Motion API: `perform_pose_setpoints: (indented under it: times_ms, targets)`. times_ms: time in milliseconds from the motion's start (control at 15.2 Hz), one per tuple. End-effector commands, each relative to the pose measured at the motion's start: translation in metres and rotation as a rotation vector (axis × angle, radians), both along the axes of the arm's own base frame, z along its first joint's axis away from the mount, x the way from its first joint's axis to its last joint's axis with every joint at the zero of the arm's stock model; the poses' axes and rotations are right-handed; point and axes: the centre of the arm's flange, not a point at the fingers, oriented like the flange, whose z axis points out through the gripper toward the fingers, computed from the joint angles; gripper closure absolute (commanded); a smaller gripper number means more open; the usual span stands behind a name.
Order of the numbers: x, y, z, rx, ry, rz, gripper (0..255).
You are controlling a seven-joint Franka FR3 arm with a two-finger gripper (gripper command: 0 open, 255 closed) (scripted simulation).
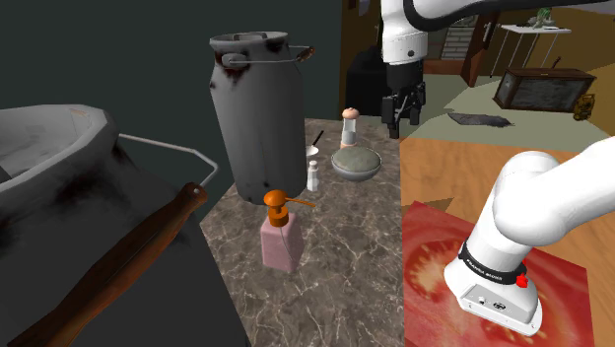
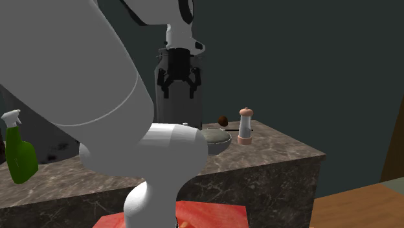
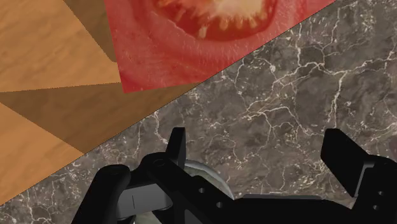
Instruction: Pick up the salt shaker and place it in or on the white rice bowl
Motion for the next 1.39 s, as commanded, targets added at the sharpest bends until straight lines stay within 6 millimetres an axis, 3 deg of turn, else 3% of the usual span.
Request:
perform_pose_setpoints:
  times_ms: [0, 1320]
  targets:
    - [0.000, 0.000, 0.000, 0.000, 0.000, 0.000, 0]
    - [0.196, 0.017, -0.132, 0.072, -0.189, 0.049, 0]
